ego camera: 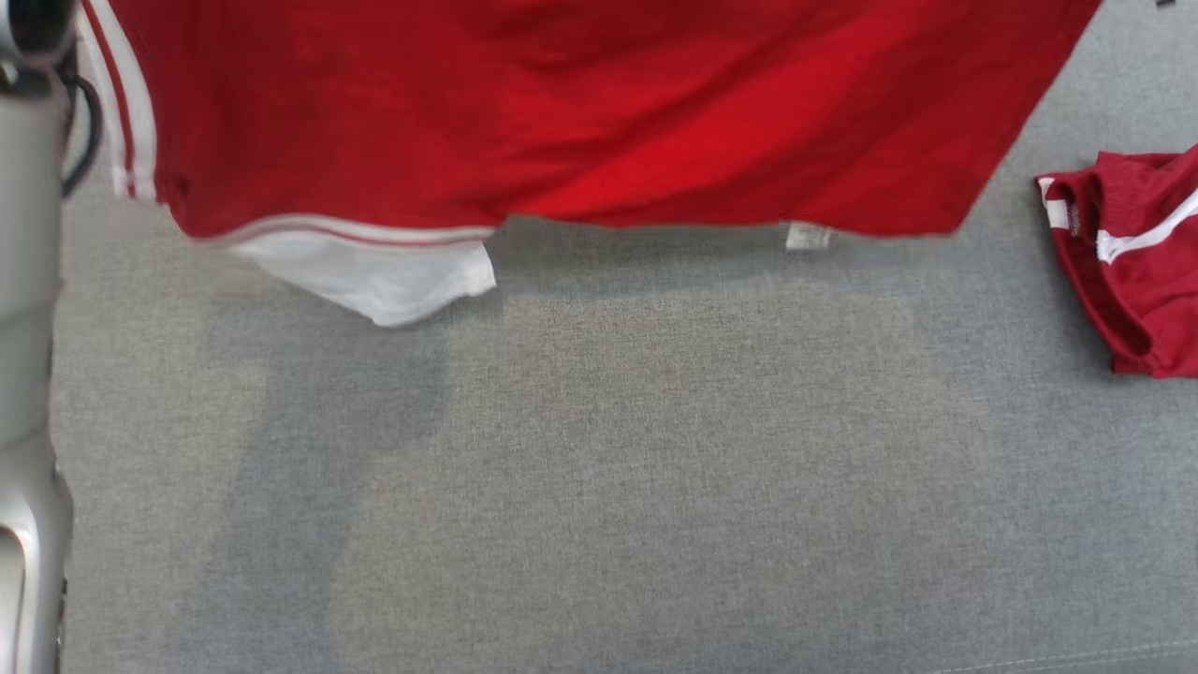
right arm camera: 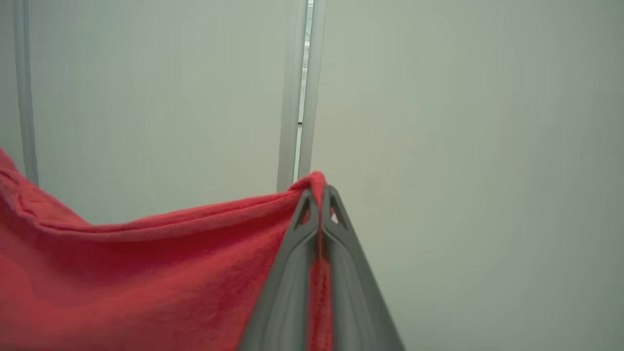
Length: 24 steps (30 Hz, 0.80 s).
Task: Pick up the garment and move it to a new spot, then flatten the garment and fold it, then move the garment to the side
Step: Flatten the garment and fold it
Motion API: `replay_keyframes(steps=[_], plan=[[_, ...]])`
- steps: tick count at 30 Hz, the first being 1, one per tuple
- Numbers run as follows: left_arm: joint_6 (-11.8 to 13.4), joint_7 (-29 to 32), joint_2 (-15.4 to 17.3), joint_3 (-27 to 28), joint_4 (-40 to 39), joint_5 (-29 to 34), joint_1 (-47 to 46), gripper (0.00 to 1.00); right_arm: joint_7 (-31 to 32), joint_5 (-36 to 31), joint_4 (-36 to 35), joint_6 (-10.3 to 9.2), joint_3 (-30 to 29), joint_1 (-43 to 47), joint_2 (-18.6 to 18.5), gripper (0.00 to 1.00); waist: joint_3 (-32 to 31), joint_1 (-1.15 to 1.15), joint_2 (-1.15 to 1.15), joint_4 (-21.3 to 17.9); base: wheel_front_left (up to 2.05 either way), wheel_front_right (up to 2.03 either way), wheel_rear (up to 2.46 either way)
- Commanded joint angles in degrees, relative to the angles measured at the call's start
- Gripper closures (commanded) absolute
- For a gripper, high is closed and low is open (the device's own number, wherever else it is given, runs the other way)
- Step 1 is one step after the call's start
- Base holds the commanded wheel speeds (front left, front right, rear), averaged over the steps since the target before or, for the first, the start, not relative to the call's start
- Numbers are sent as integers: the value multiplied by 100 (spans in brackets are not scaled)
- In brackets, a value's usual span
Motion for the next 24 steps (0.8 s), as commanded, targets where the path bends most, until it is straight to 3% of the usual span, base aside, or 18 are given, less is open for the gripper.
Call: replay_keyframes(steps=[1,9,16,24], plan=[[-57,-90,-43,-7,337,19,-260,100,-49,136,284,-8,70,-298,137,100,159,0,0,-84,0,0,0],[-156,-627,-167,46,2341,63,-1510,100,-641,216,2286,-6,287,-1907,961,100,548,0,0,-270,0,0,0],[-185,-1072,-254,323,3822,-219,-1970,100,-1143,162,4050,-8,213,-2863,1701,100,703,0,0,-390,0,0,0],[-452,-1152,-611,449,4856,-704,-1772,100,-1183,257,5011,-6,623,-3001,1849,100,1006,0,0,-202,0,0,0]])
